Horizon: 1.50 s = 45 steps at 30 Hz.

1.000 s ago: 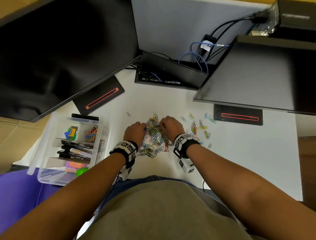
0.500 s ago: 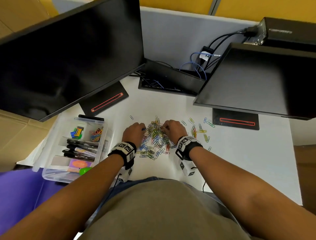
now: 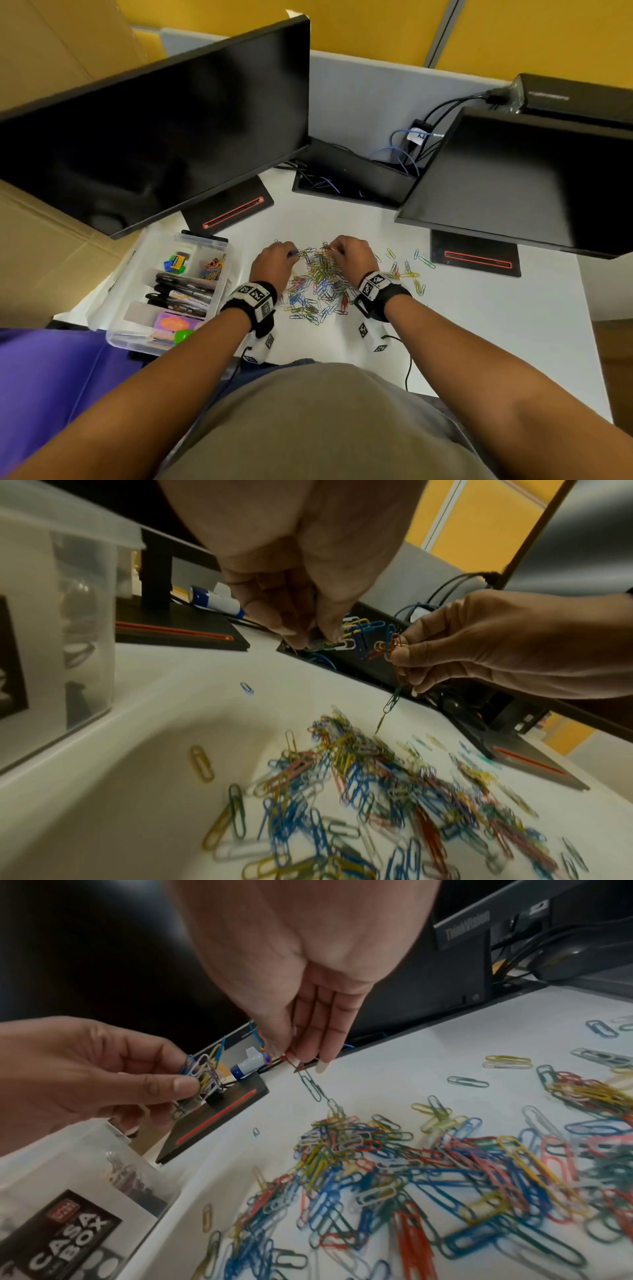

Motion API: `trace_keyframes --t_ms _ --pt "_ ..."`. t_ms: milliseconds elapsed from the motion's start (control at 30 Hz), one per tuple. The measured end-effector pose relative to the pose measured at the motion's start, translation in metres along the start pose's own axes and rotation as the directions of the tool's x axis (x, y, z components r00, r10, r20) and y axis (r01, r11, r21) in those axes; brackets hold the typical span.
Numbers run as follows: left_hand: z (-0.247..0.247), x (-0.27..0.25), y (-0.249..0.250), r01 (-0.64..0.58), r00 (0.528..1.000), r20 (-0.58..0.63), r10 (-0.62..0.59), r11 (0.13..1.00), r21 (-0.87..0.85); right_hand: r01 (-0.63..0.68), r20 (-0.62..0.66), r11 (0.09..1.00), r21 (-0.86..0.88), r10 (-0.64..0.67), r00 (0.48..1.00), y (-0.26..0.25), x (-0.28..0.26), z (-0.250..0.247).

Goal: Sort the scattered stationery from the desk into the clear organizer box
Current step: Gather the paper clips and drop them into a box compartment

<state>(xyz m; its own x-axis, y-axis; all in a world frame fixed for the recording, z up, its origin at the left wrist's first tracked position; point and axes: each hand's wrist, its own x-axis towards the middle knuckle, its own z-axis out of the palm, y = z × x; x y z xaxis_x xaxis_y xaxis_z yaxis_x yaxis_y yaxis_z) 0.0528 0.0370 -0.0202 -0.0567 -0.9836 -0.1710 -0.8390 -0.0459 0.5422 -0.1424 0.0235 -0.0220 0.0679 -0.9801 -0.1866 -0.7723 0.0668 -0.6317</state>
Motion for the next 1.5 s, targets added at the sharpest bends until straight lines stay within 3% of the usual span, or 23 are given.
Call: trace_keyframes --t_ms 367,900,1100,1500 --pt "-0.051 0.005 -0.018 0.018 0.984 -0.177 -0.023 0.999 -0.026 0.145 -0.096 0.979 0.141 -0.132 0.987 -0.077 0.013 -0.009" --pt "-0.109 -0.029 -0.090 0.245 0.917 -0.320 -0.238 0.969 -0.020 0.314 -0.096 0.915 0.252 -0.299 0.949 -0.172 0.026 0.022" --pt "-0.110 -0.038 -0.106 0.332 0.913 -0.252 -0.321 0.943 0.000 0.344 -0.098 0.904 0.253 -0.330 0.939 -0.194 0.027 0.035" --pt "-0.104 -0.032 -0.107 0.318 0.948 -0.076 -0.309 0.911 0.261 0.355 -0.102 0.890 0.286 -0.340 0.935 -0.222 0.021 0.044"
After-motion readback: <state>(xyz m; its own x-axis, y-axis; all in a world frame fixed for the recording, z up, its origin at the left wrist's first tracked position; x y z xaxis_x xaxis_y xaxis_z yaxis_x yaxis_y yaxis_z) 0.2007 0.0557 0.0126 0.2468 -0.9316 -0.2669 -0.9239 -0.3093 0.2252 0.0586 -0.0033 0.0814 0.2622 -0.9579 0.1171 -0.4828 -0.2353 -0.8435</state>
